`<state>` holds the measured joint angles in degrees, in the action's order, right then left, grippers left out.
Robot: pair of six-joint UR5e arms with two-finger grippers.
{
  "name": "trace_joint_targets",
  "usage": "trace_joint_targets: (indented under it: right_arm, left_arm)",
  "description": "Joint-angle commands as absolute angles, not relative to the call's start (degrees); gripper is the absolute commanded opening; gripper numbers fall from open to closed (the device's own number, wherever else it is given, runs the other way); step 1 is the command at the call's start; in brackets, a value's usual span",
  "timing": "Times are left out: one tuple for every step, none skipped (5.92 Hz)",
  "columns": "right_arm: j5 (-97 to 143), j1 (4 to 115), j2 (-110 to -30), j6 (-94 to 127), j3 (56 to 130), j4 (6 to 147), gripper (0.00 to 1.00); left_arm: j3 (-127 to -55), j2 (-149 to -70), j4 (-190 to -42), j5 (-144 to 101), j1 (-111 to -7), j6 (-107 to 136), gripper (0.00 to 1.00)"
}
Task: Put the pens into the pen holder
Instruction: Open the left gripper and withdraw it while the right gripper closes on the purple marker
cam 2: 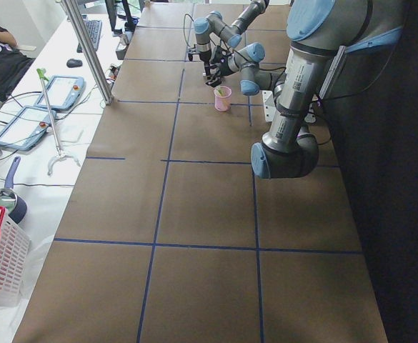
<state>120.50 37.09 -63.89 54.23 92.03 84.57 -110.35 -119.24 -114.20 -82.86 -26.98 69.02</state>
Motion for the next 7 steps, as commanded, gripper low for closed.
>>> trace_joint_targets:
  right_arm:
    - [120.5, 37.2, -63.9, 54.2, 92.0, 84.6, 0.62]
    - [120.6, 37.4, -63.9, 54.2, 92.0, 84.6, 0.46]
    - [120.6, 37.5, -63.9, 54.1, 92.0, 84.6, 0.22]
    - [120.6, 37.6, -63.9, 54.1, 92.0, 84.6, 0.05]
    - [120.7, 38.0, -63.9, 54.1, 92.2, 84.6, 0.0]
    - [120.6, 38.1, -63.9, 54.1, 92.2, 84.6, 0.0]
    - [120.6, 38.5, -63.8, 54.1, 92.2, 84.6, 0.0]
  left_arm:
    - [-110.0, -119.3, -109.5, -102.8, -40.3, 65.9, 1.0]
    - [-110.0, -119.2, -104.7, -108.7, -45.5, 61.0, 1.0]
    - [-109.6, -119.0, -100.0, -115.7, -51.2, 54.9, 1.0]
    - [-108.6, -118.7, -97.3, -121.8, -56.2, 49.4, 1.0]
    - [-107.2, -118.0, -96.9, -125.3, -60.1, 45.5, 1.0]
    - [-105.7, -116.6, -96.9, -128.0, -63.0, 42.8, 1.0]
    - [-101.7, -115.6, -95.6, -132.6, -66.8, 37.0, 1.0]
